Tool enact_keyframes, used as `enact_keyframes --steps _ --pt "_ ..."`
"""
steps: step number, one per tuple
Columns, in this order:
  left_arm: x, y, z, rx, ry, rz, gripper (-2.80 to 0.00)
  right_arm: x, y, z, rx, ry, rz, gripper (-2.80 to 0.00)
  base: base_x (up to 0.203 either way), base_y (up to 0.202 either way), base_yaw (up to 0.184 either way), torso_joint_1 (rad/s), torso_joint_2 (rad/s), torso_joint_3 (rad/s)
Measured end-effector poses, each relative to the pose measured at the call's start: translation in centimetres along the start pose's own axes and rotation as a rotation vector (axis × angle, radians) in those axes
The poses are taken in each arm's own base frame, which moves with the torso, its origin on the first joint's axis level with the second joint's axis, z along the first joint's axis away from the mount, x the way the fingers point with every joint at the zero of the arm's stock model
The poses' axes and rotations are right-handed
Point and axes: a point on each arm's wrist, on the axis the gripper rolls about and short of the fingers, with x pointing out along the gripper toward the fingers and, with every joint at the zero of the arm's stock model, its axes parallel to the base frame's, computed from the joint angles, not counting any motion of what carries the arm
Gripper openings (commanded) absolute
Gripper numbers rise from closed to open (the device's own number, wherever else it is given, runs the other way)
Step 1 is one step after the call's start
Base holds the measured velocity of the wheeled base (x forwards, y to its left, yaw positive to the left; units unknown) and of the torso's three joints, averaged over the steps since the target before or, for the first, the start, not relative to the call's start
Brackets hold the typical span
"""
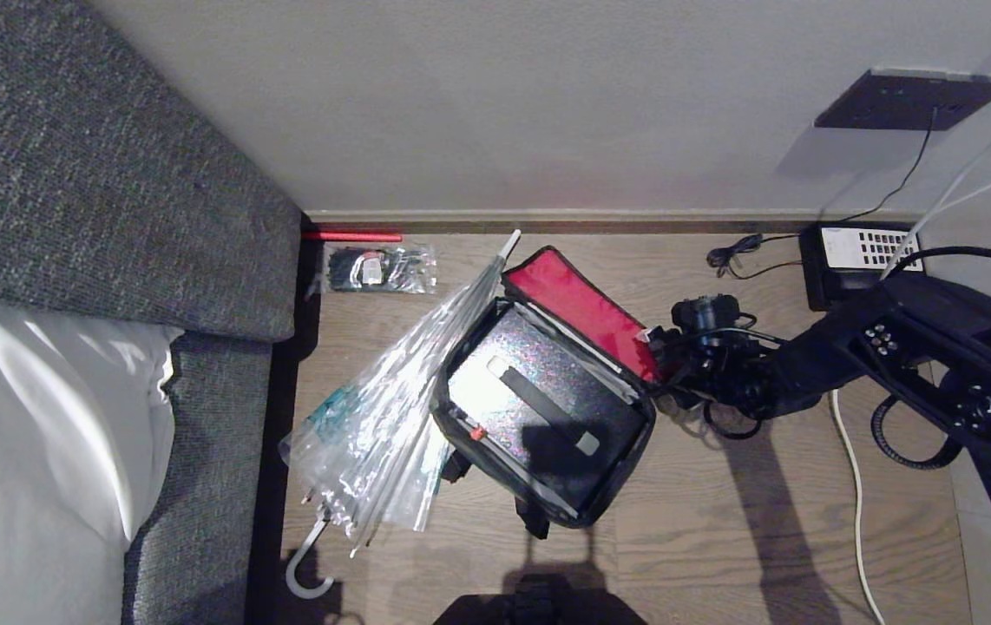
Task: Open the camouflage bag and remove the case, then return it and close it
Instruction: Close the top of the storage box
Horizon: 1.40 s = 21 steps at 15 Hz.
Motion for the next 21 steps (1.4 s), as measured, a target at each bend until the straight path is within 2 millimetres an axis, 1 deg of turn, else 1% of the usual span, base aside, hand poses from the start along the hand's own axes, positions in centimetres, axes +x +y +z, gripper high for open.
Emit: enact_keyframes --steps 2,5,6,10,15,18,21 --pt "0.0 0.0 0.0 0.000 0.000 0.000 -2.80 1.1 -0.1 -0.2 0.002 -0.008 0.002 0.00 0.000 0.000 0.000 0.000 0.00 0.000" --pt "0.0 0.0 0.0 0.000 0.000 0.000 -2.80 1.8 -0.4 -0.4 0.007 -0.011 0.004 0.00 0.000 0.000 0.000 0.000 0.00 0.000" --pt "0.0 0.0 0.0 0.000 0.000 0.000 -2.80 2.0 -0.4 -0.5 0.009 -0.014 0.008 -2.80 0.000 0.000 0.000 0.000 0.00 0.000" --pt "0.0 0.0 0.0 0.000 0.000 0.000 -2.80 2.4 -0.1 -0.4 0.001 -0.023 0.024 -2.80 0.000 0.000 0.000 0.000 0.00 0.000" --pt "0.0 0.0 0.0 0.000 0.000 0.000 -2.80 2.2 0.3 -0.2 -0.022 -0.029 0.037 -2.80 0.000 0.000 0.000 0.000 0.00 0.000" --pt "0.0 0.0 0.0 0.000 0.000 0.000 -2.80 1.4 1.0 0.2 -0.051 -0.043 0.066 -2.80 0.000 0.000 0.000 0.000 0.00 0.000" --pt "0.0 0.0 0.0 0.000 0.000 0.000 -2.80 -0.4 1.3 0.6 -0.126 -0.048 0.103 -2.80 0.000 0.000 0.000 0.000 0.00 0.000"
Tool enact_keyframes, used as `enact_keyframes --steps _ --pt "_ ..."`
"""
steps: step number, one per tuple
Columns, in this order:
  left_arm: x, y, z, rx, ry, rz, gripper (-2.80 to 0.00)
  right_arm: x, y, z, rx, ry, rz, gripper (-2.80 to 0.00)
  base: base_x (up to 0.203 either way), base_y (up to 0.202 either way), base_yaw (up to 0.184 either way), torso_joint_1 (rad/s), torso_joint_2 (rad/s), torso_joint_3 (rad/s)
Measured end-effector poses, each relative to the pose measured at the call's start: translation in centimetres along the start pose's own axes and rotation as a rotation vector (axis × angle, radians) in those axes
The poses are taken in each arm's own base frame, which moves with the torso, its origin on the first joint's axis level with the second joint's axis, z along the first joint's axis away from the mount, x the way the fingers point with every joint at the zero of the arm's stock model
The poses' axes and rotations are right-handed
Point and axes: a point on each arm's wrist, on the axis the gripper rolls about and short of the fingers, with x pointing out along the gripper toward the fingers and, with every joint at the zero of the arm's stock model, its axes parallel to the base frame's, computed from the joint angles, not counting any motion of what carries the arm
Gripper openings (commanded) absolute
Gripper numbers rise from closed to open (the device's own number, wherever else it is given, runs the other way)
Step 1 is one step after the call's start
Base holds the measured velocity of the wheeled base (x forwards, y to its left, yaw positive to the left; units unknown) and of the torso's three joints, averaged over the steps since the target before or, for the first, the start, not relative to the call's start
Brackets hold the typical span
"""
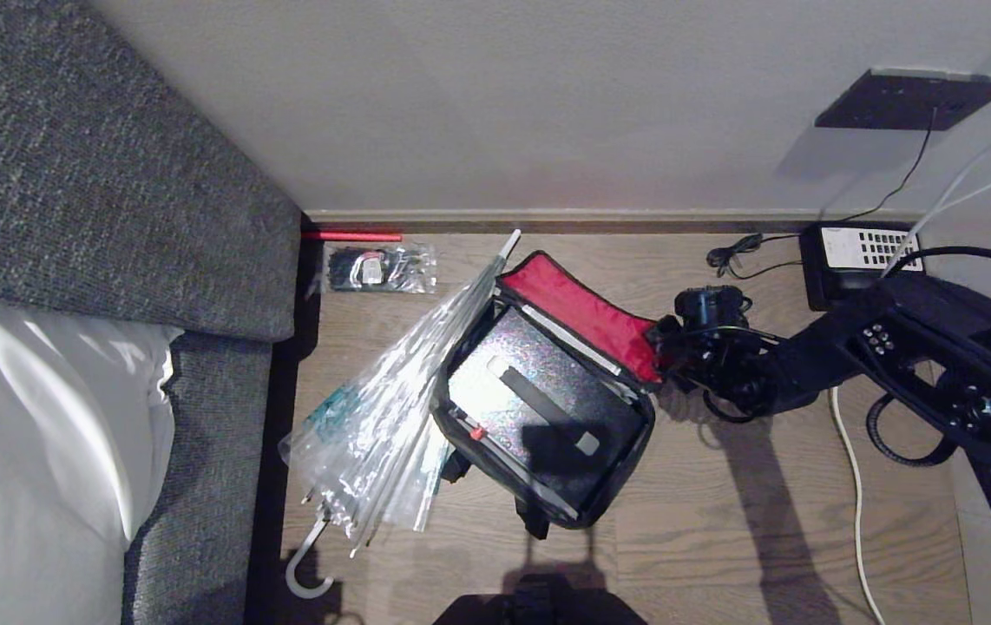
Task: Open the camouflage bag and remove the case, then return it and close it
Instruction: Close the top of the storage box
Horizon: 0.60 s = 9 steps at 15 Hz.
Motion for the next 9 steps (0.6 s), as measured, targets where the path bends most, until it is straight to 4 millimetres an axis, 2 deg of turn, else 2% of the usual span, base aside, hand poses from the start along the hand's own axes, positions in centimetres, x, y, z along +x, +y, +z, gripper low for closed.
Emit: enact_keyframes --steps 3,5,7,9 --pt "0.0 0.0 0.0 0.000 0.000 0.000 -2.80 -2.6 0.1 0.4 -0.105 0.030 0.101 -2.80 0.000 0.000 0.000 0.000 0.00 0.000" --pt "0.0 0.0 0.0 0.000 0.000 0.000 -2.80 -4.8 -0.5 0.1 -0.216 0.088 0.180 -2.80 0.000 0.000 0.000 0.000 0.00 0.000" --pt "0.0 0.0 0.0 0.000 0.000 0.000 -2.80 -7.2 -0.8 -0.2 -0.323 0.138 0.303 -2.80 0.000 0.000 0.000 0.000 0.00 0.000" --pt "0.0 0.0 0.0 0.000 0.000 0.000 -2.80 -9.6 -0.1 -0.2 -0.374 0.157 0.449 -2.80 0.000 0.000 0.000 0.000 0.00 0.000"
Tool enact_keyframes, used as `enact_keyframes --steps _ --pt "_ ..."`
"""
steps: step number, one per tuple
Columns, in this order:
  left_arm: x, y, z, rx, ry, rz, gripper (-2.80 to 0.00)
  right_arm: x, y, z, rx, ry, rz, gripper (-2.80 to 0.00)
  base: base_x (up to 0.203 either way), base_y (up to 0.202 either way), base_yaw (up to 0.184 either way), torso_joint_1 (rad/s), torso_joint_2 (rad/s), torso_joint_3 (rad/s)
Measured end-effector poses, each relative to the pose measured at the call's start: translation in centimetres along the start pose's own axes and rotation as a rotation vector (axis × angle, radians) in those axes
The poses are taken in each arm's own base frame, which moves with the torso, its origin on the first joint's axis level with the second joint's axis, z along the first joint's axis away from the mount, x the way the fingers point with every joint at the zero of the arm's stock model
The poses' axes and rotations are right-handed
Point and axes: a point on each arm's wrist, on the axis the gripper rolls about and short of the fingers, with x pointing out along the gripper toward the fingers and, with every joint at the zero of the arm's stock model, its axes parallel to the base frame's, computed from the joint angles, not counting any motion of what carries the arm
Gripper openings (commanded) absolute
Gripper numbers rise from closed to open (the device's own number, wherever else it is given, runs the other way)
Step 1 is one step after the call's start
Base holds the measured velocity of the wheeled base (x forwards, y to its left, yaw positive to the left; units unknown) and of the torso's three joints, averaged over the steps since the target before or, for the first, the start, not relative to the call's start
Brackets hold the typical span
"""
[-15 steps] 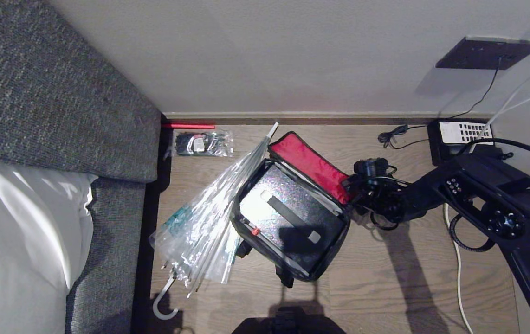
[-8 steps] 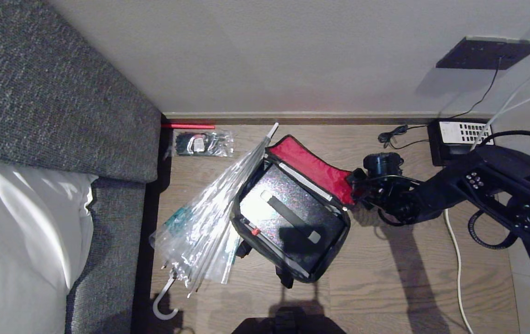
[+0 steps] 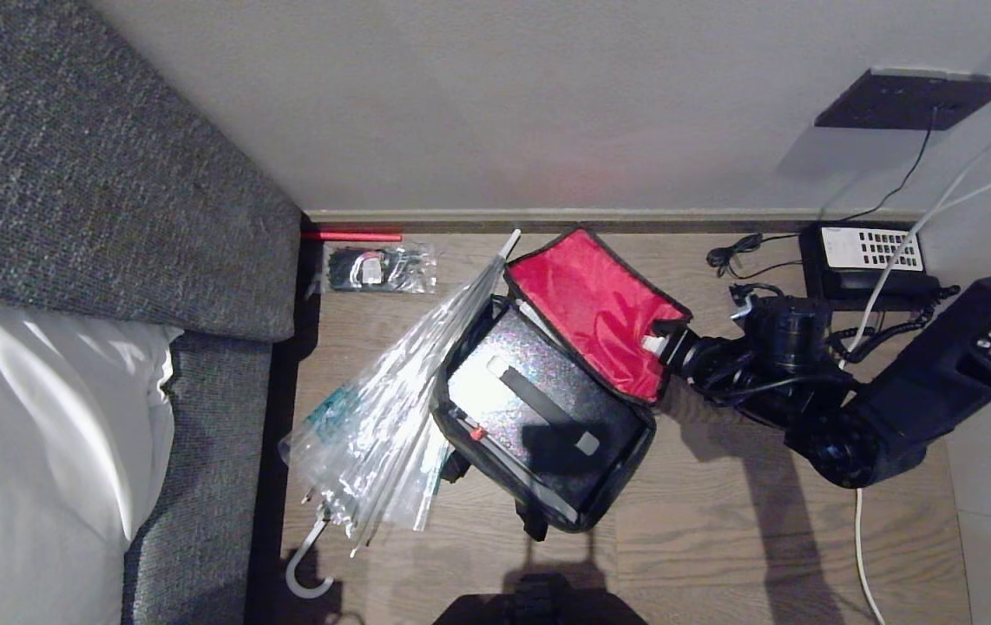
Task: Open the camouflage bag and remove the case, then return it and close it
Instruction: Close the top of the storage box
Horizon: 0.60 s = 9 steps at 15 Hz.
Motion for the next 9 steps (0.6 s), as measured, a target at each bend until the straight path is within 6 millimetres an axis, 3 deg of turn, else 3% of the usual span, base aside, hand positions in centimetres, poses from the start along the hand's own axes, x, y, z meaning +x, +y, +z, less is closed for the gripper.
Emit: enact_keyframes --steps 4,9 --pt "0.0 0.0 0.0 0.000 0.000 0.000 -2.80 -1.6 1.8 -0.7 -0.074 0.029 0.063 -2.80 0.000 0.000 0.000 0.000 0.00 0.000" --pt "0.0 0.0 0.0 0.000 0.000 -0.001 -2.80 -3.7 1.4 -3.2 -0.214 0.147 0.111 -2.80 0.000 0.000 0.000 0.000 0.00 0.000"
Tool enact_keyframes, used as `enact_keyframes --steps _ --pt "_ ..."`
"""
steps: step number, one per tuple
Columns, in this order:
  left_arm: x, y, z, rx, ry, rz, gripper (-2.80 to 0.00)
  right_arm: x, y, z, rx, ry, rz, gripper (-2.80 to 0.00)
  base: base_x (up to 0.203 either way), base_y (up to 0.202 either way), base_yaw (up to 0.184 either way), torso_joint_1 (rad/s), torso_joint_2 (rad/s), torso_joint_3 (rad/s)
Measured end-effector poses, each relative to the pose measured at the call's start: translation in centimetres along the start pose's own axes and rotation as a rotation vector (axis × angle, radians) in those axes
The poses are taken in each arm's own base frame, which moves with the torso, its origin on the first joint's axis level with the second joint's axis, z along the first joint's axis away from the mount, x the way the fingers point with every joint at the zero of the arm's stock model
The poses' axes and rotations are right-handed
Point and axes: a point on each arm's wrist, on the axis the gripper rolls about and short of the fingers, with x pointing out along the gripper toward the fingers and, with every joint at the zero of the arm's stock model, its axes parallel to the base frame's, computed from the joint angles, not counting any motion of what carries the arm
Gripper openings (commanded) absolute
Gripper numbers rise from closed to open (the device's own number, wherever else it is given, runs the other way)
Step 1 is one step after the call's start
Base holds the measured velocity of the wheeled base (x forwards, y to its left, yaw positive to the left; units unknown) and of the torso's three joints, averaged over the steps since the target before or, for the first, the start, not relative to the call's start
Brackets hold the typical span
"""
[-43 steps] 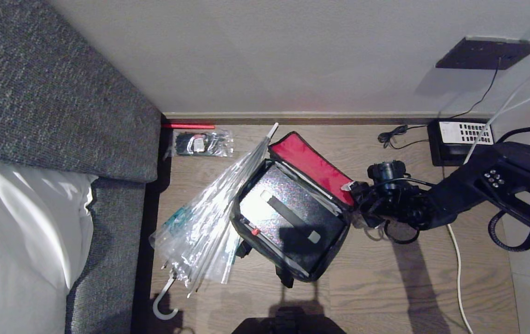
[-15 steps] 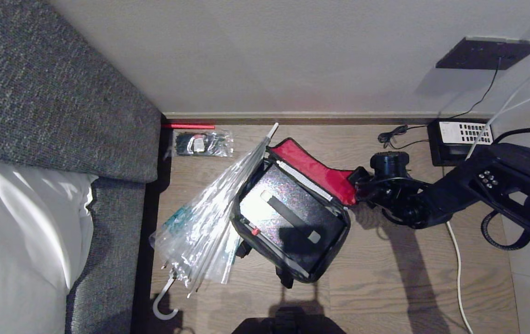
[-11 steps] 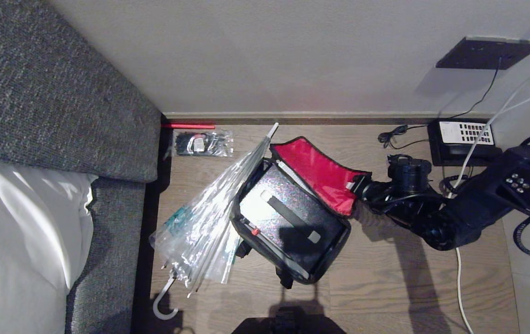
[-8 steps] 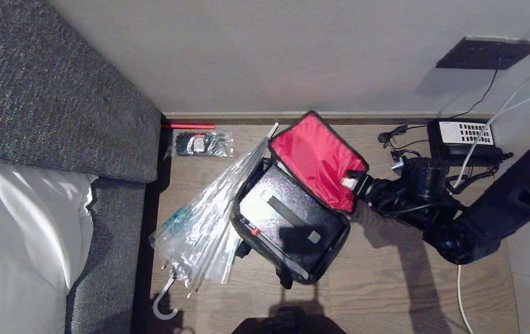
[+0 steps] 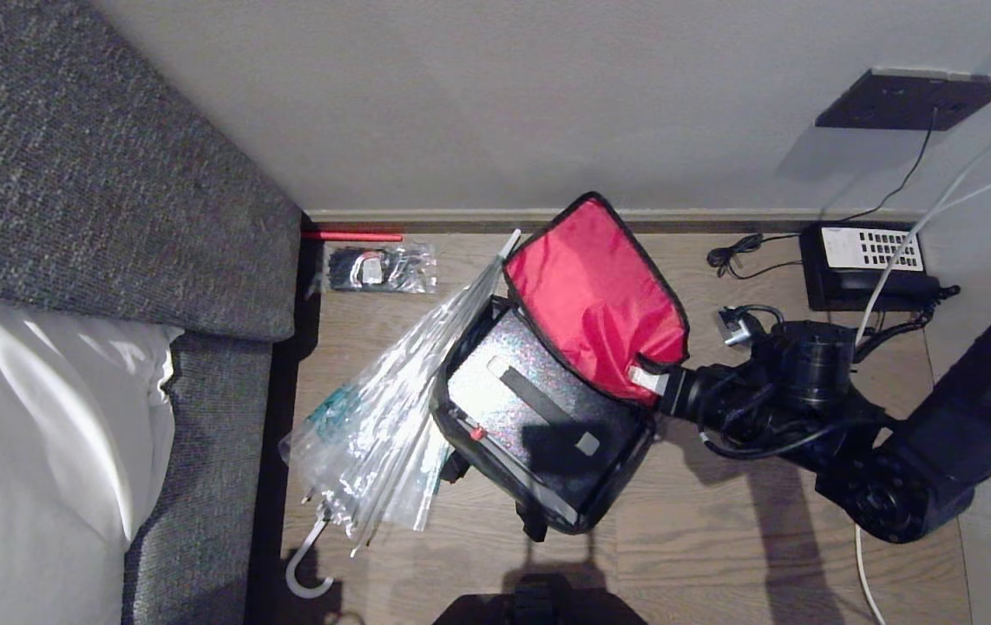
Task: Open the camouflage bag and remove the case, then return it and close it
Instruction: Close the top of the storage box
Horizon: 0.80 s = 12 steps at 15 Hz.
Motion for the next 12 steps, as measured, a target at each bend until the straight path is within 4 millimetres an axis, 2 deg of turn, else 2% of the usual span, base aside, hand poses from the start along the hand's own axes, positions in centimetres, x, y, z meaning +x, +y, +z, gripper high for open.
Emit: enact_keyframes --steps 3,9,12 --pt "0.0 0.0 0.0 0.000 0.000 0.001 -2.80 -0.7 0.0 -1.2 -0.033 0.056 0.037 -2.80 0.000 0.000 0.000 0.000 0.00 0.000" --pt "0.0 0.0 0.0 0.000 0.000 0.001 -2.80 -0.8 0.9 -1.0 -0.107 0.005 0.121 -2.80 0.000 0.000 0.000 0.000 0.00 0.000" --pt "0.0 0.0 0.0 0.000 0.000 0.000 -2.80 -1.1 0.9 -2.1 -0.175 0.039 0.140 -2.80 0.000 0.000 0.000 0.000 0.00 0.000"
